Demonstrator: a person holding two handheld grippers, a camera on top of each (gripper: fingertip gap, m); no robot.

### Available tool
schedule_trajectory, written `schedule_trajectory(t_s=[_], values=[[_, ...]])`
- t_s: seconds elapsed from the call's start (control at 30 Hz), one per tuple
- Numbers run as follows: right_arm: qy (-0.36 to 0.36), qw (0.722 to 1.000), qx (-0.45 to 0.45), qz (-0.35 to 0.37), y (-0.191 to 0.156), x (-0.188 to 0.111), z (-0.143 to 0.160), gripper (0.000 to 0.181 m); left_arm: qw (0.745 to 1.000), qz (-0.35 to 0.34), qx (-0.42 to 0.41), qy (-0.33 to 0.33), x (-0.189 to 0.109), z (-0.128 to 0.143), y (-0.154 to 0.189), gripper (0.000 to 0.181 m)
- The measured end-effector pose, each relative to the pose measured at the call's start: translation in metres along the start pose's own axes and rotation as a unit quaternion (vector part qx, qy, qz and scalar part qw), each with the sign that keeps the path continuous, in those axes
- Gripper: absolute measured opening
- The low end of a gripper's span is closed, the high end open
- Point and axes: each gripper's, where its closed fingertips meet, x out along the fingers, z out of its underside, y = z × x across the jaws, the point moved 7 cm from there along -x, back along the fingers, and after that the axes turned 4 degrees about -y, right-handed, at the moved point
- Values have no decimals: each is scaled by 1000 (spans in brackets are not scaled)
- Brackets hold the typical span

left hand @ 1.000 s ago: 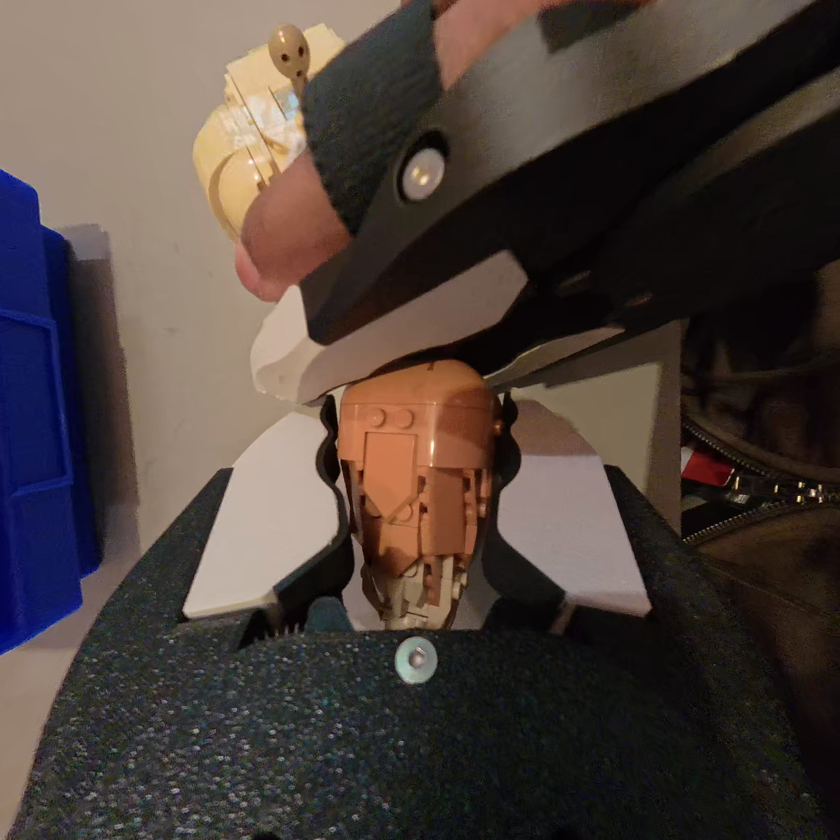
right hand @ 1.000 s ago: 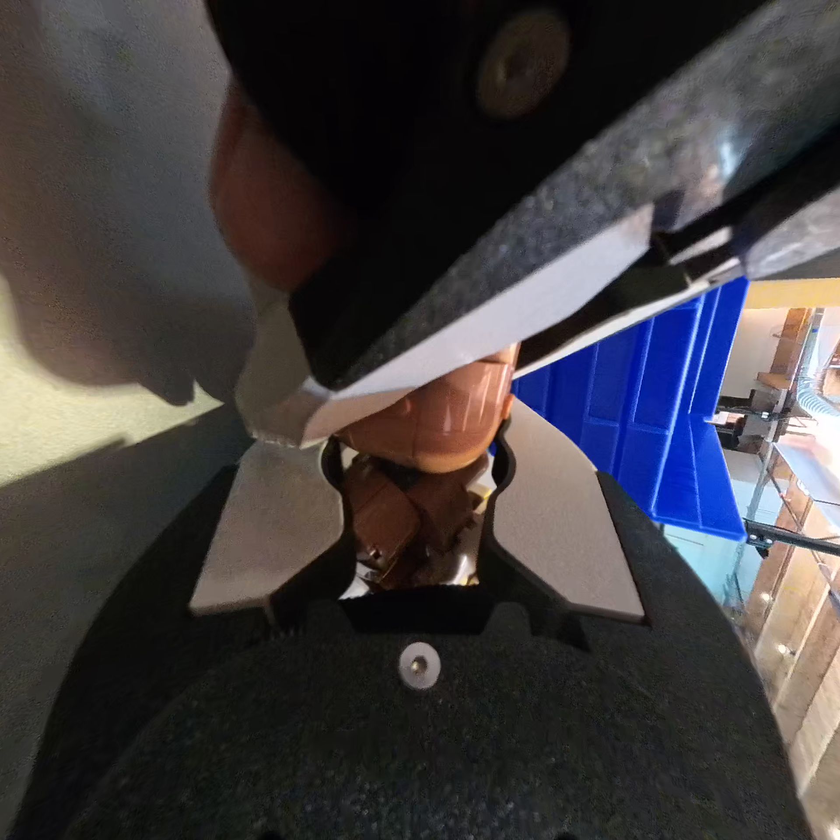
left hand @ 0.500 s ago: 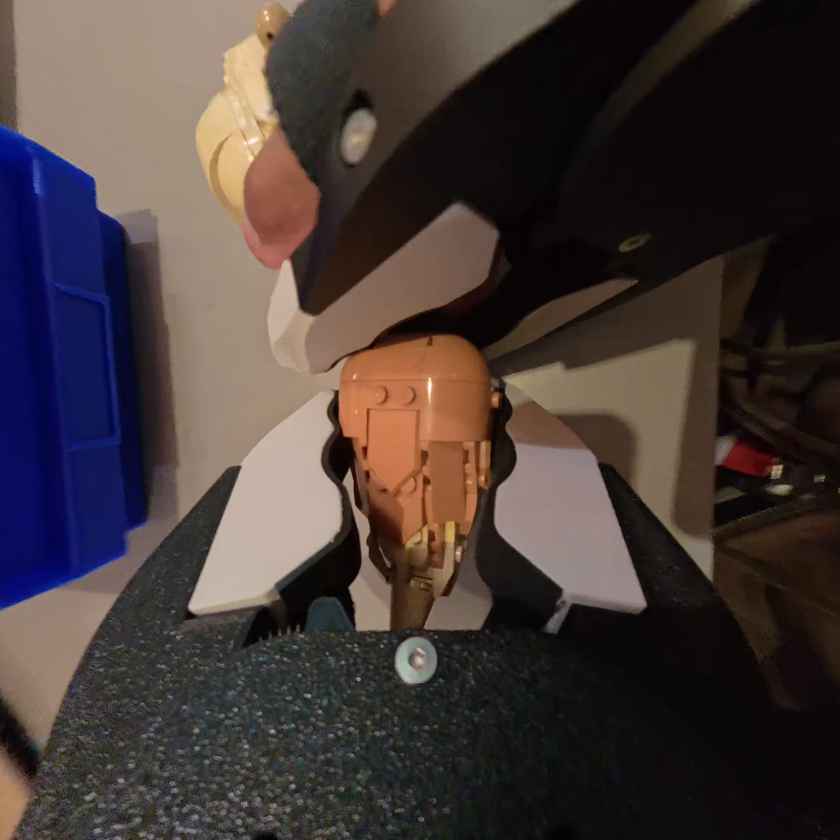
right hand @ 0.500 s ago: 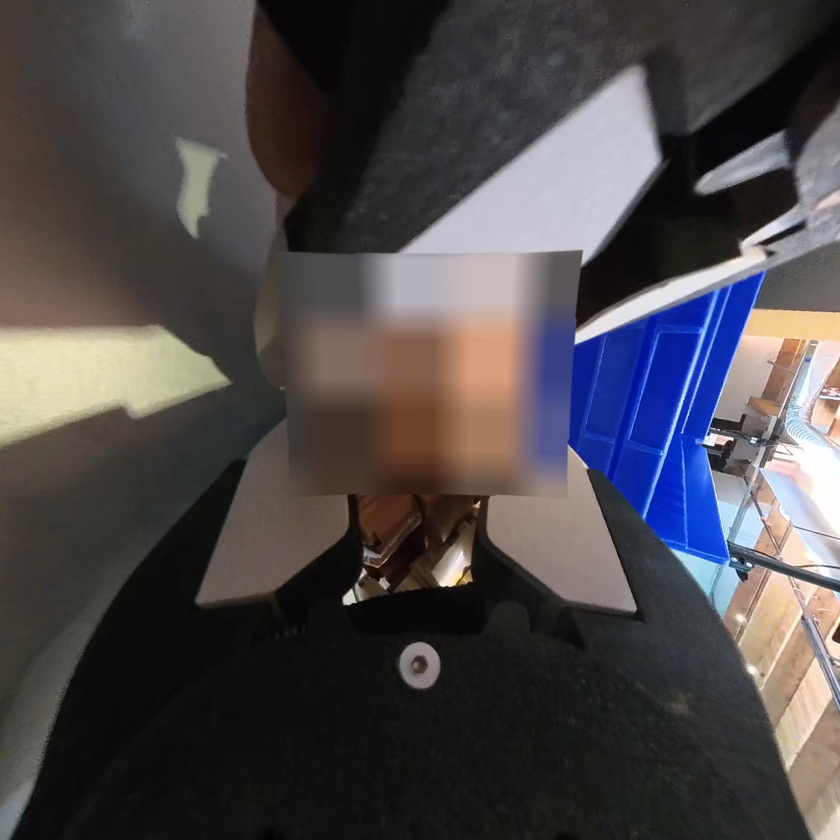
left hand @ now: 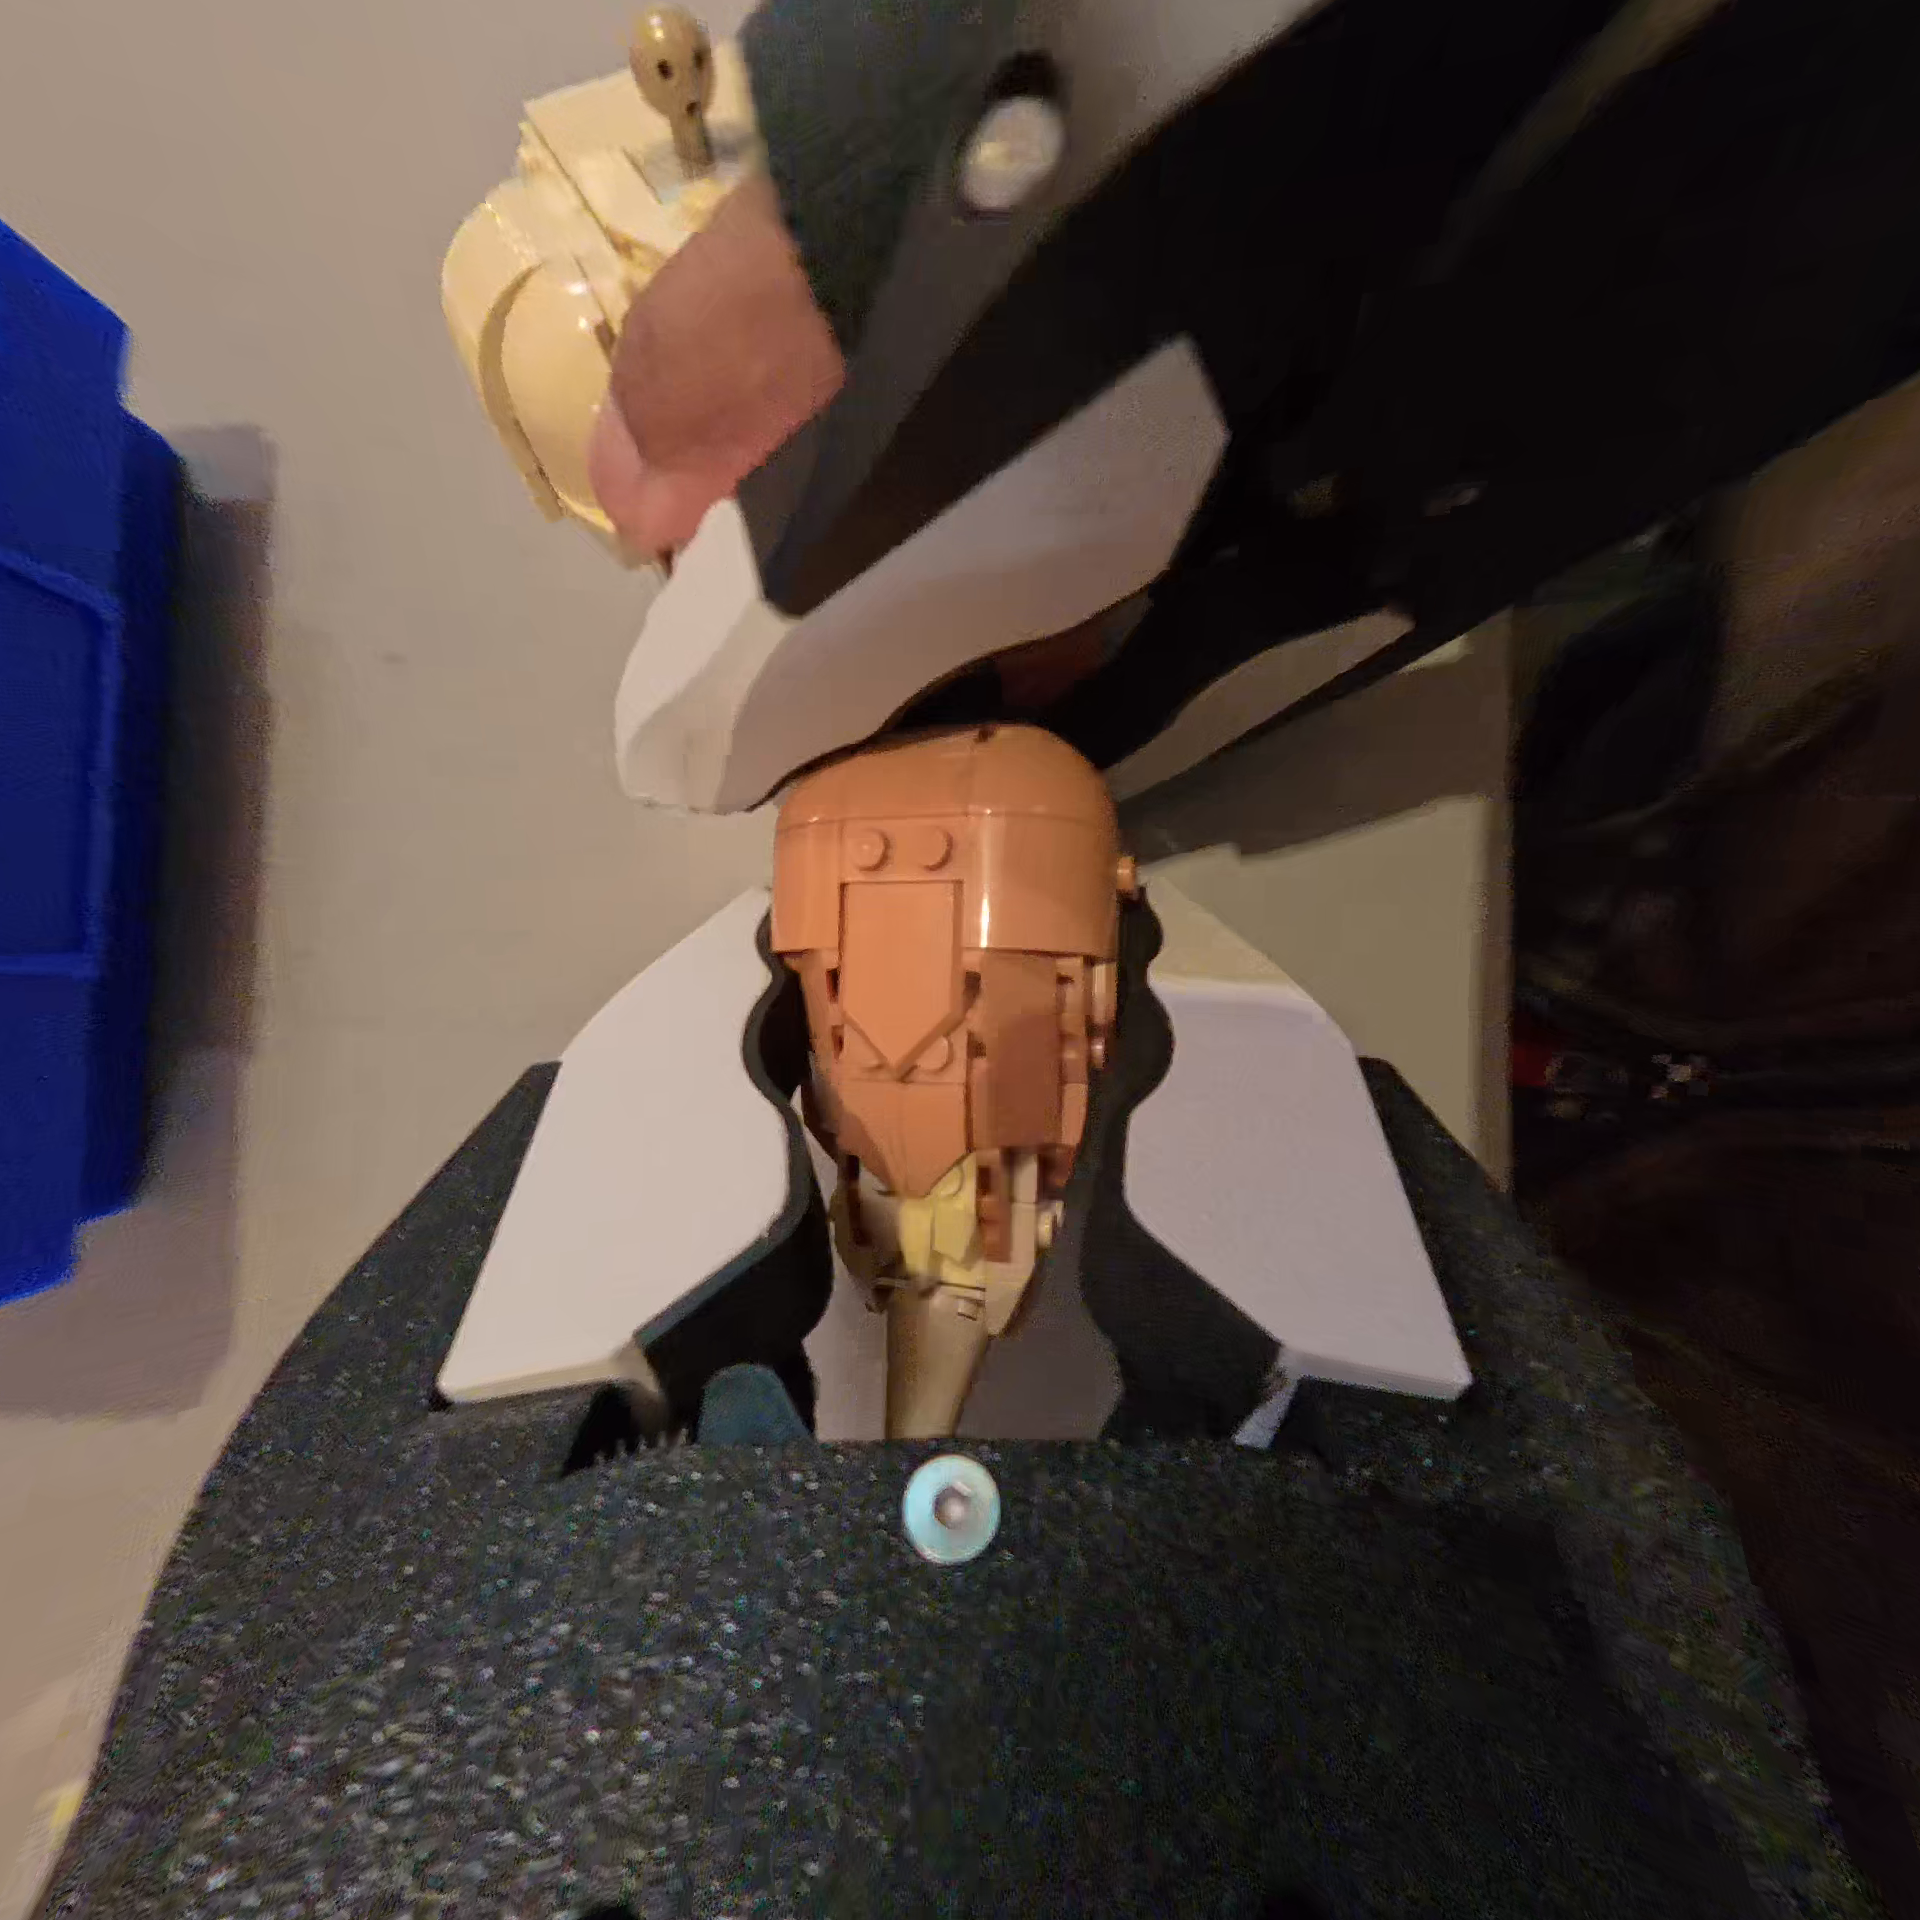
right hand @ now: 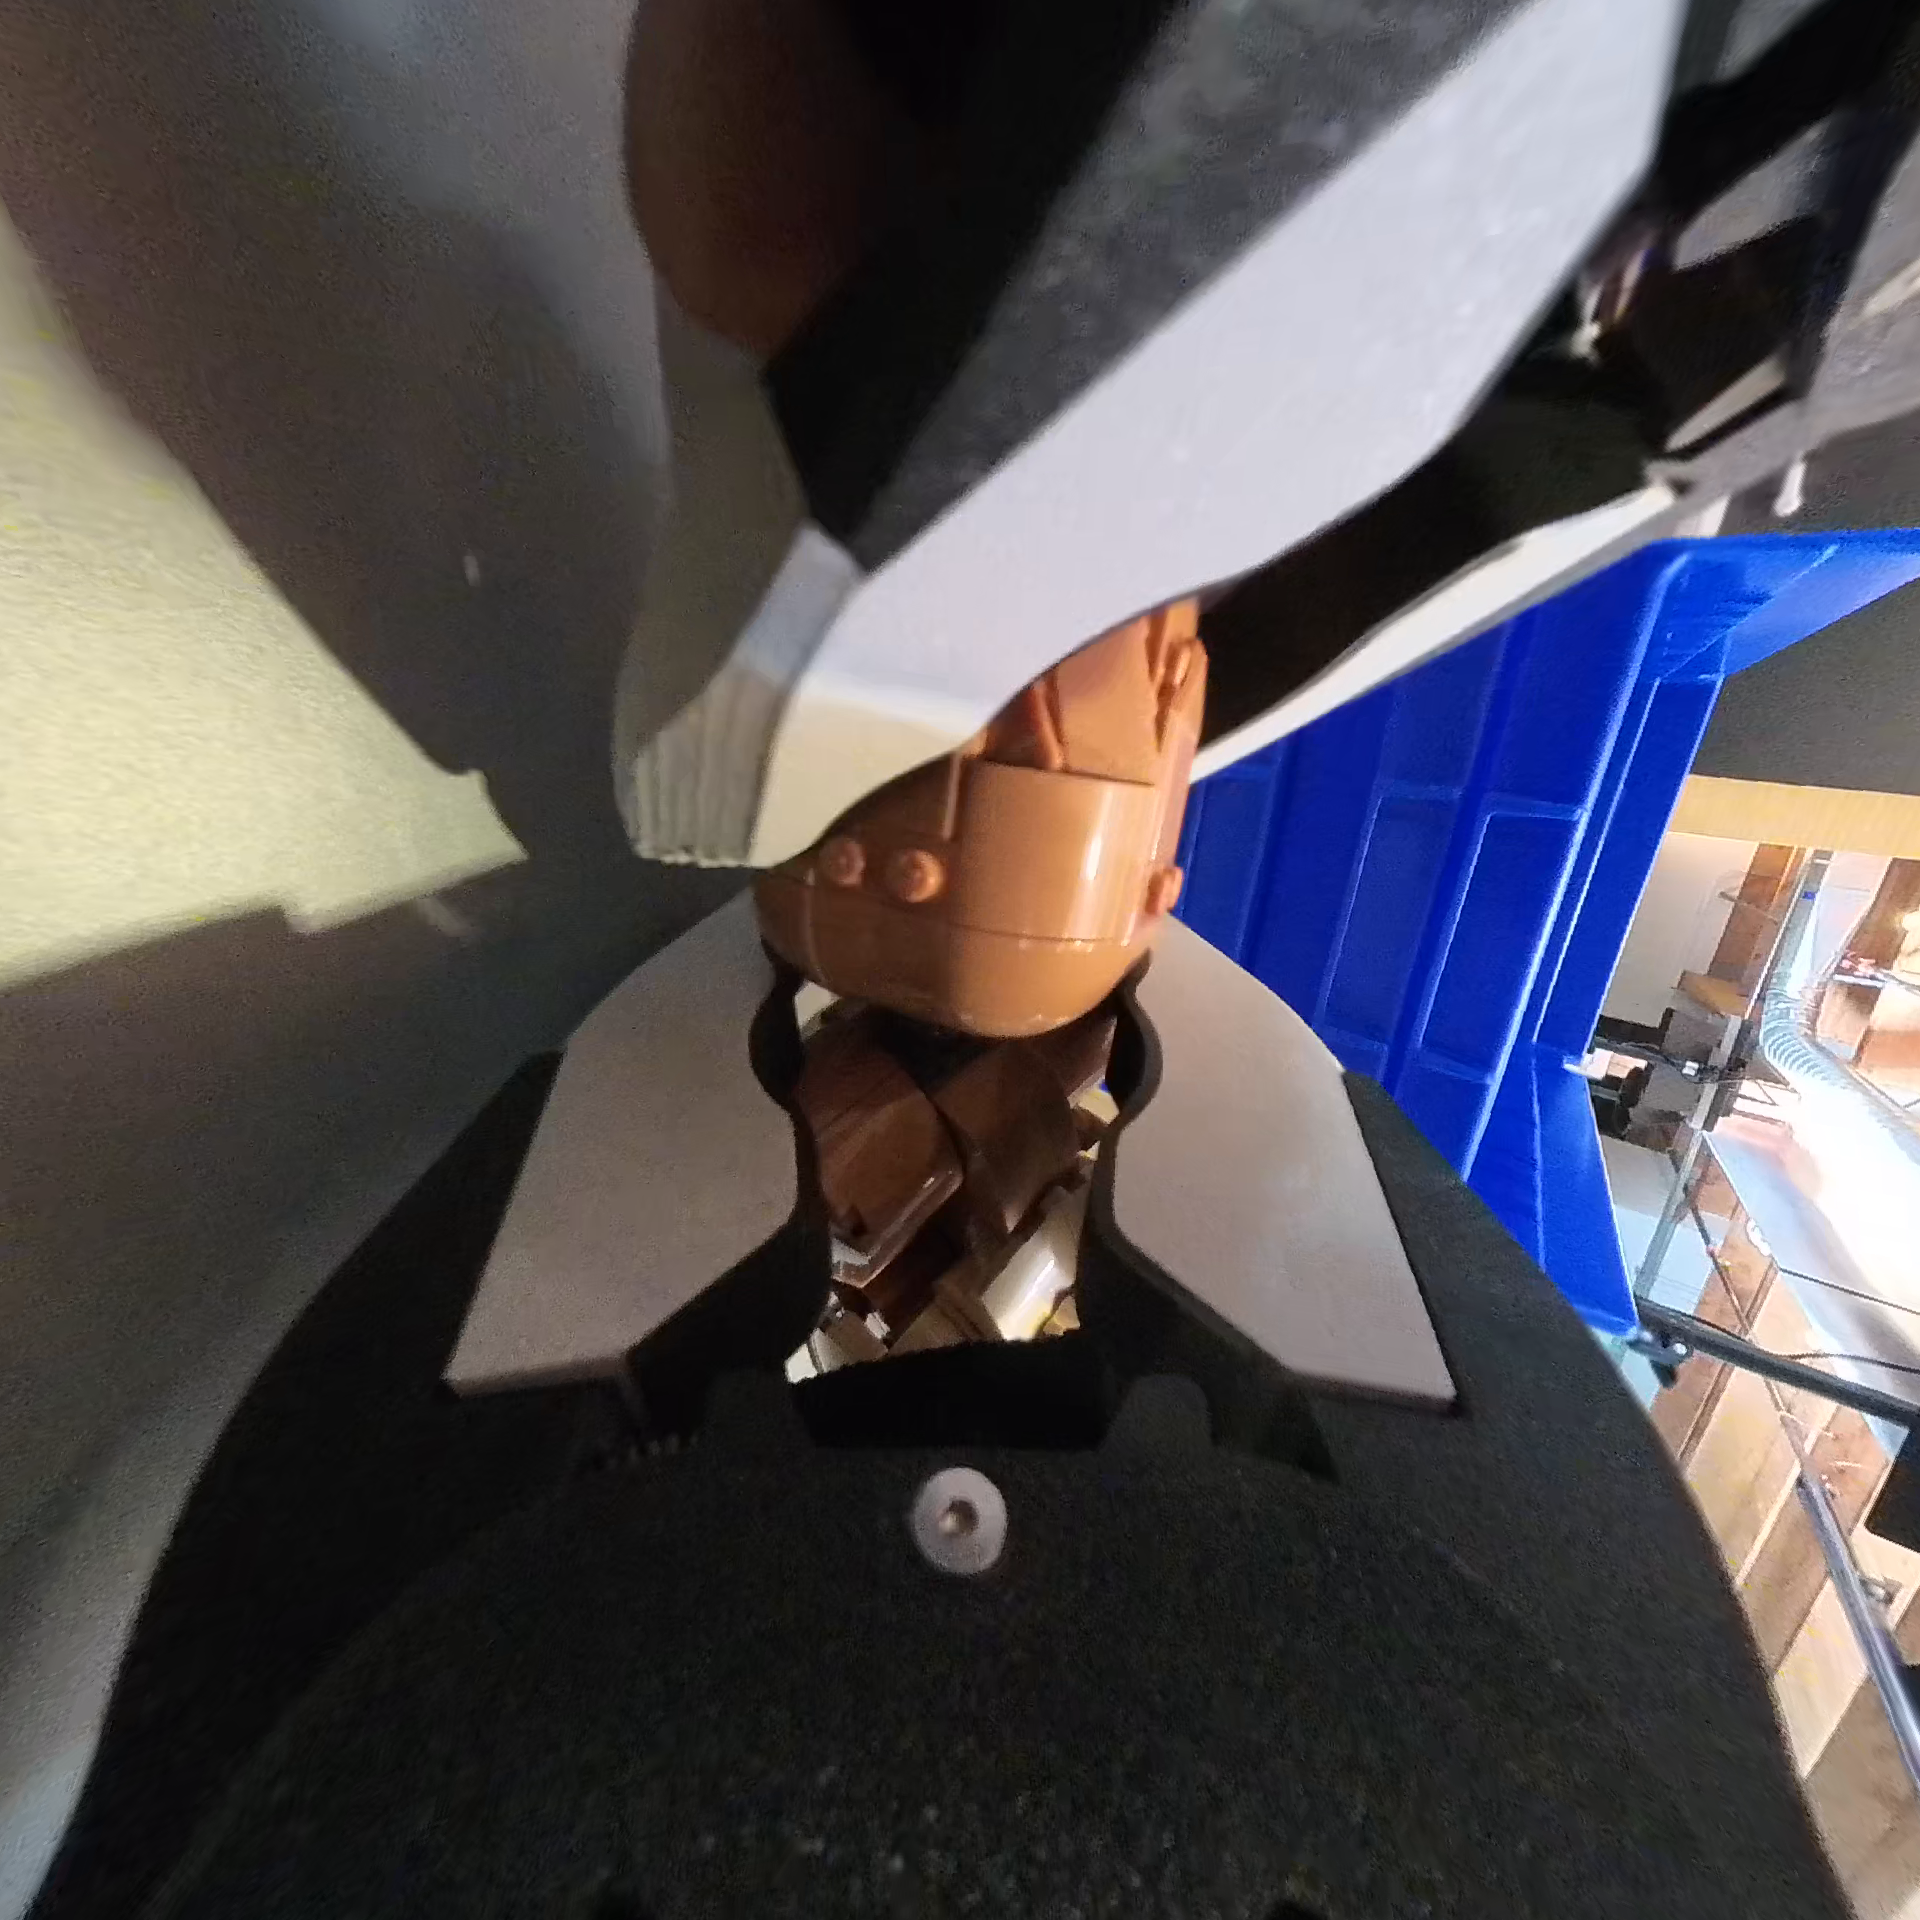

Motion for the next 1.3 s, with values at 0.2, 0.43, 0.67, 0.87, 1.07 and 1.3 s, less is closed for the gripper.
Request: schedule_trajectory(t_s=[0.2, 0.43, 0.67, 0.87, 1.07, 1.3], values=[[15, 1000, 8, 0, 6, -1, 1, 55, 993, -81, 80, 0, 0, 4, -4, 61], [19, 1000, 3, 1, 11, 4, 4, 55, 987, -119, 104, -6, 0, 4, -9, 60], [-3, 999, 5, -54, 16, 10, 4, 55, 973, -159, 165, -23, 2, 0, -11, 60], [-1, 998, -19, -67, 16, 11, 3, 59, 972, -153, 176, -18, 1, 0, -11, 60], [7, 996, -8, -84, 17, 10, 3, 55, 973, -139, 183, 11, -1, 4, -14, 60], [34, 992, 26, -117, 21, 10, 4, 55, 977, -98, 184, 50, -3, 9, -21, 60]])
